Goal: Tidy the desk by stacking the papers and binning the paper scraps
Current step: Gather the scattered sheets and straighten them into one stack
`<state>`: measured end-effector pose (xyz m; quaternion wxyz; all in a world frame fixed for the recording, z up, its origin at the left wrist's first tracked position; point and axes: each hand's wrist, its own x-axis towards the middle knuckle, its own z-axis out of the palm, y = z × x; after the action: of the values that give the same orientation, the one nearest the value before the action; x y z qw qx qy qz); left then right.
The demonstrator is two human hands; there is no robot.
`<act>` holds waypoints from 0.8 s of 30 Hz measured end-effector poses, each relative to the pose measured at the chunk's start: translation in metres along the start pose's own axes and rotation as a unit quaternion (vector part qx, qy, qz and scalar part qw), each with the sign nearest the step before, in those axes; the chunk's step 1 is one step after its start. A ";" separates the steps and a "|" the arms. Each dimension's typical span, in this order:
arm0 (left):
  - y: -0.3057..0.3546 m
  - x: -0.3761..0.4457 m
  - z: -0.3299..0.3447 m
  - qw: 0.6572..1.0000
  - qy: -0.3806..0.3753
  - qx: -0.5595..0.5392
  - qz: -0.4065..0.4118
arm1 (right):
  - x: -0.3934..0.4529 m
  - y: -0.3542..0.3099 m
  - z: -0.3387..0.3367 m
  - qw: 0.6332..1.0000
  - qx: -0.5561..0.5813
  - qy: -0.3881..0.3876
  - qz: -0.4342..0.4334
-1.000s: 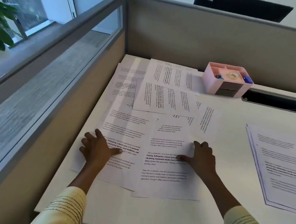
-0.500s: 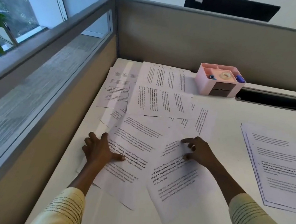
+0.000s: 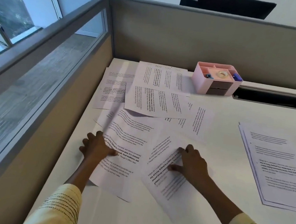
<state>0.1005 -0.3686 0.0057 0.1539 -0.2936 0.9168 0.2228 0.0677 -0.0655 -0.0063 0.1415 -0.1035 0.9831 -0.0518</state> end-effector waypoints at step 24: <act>0.011 0.013 -0.029 0.950 0.062 -0.235 0.195 | 0.015 0.047 0.004 0.980 0.025 0.148 0.128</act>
<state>0.0795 -0.3817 0.0289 -0.0234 -0.1506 0.8856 0.4388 0.0462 -0.0231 -0.0199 0.0020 0.0351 0.9968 -0.0723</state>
